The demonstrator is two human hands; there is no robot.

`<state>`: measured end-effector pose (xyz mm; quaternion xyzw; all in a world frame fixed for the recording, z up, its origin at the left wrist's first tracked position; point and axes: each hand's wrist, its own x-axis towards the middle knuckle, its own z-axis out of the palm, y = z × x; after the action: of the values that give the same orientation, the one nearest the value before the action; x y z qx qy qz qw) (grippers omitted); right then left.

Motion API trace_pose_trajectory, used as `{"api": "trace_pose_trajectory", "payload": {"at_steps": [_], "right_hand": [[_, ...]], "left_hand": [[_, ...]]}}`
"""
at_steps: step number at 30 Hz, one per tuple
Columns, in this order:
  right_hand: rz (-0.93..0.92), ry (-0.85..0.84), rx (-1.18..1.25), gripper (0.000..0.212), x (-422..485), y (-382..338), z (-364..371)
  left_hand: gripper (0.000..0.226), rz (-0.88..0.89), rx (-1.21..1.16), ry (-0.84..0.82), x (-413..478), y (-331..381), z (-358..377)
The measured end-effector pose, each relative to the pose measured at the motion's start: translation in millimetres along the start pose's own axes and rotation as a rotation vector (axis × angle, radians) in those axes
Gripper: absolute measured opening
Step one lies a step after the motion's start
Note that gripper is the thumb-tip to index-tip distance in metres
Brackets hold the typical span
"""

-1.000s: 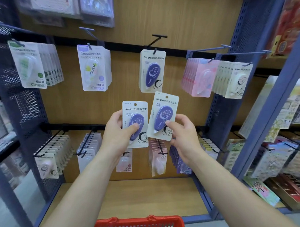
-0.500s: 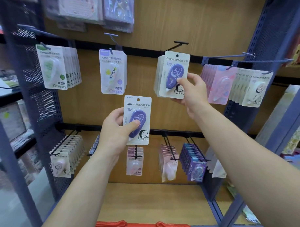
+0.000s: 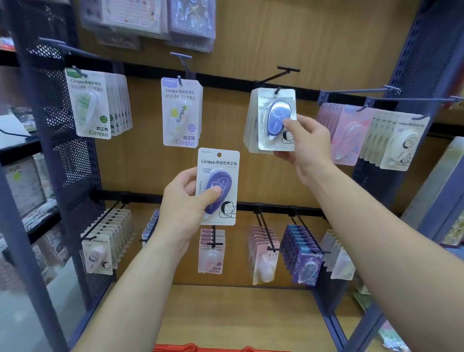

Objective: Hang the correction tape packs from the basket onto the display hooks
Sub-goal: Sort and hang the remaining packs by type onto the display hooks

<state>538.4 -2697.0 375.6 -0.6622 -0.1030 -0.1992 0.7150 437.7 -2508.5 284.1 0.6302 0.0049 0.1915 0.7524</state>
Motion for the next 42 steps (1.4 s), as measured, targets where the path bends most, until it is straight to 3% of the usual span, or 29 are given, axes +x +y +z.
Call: {"api": "trace_pose_trajectory", "payload": {"at_steps": [7,10,12,18,24,31,35,42], "right_hand": [[0.081,-0.002,-0.072,0.026,7.4,10.8,5.7],[0.175,0.011,-0.220,0.042,7.6,22.8,5.2],[0.141,0.021,-0.353,0.053,-0.1,28.2,-3.6],[0.025,-0.114,-0.553,0.034,-85.2,69.6,-71.1],[0.167,-0.199,-0.769,0.049,-129.6,145.9,-112.3],[0.047,-0.228,-0.841,0.048,-113.5,145.7,-114.6],[0.033,-0.231,-0.846,0.047,-110.7,143.4,-115.3],[0.019,-0.246,-0.837,0.044,-112.7,140.0,-111.8]], "left_hand": [[0.044,0.002,0.004,-0.008,0.1,-0.6,3.3],[0.040,0.000,0.035,-0.029,-4.5,-0.7,10.1],[0.038,0.010,0.071,-0.045,-5.7,3.3,15.9],[0.031,0.160,0.245,-0.060,32.3,38.4,41.4],[0.045,0.257,0.345,-0.088,89.4,65.7,81.3],[0.048,0.294,0.396,-0.054,112.5,69.5,96.0],[0.030,0.323,0.423,-0.028,112.8,72.2,101.8],[0.026,0.215,0.413,-0.003,115.7,68.7,105.1]]}}
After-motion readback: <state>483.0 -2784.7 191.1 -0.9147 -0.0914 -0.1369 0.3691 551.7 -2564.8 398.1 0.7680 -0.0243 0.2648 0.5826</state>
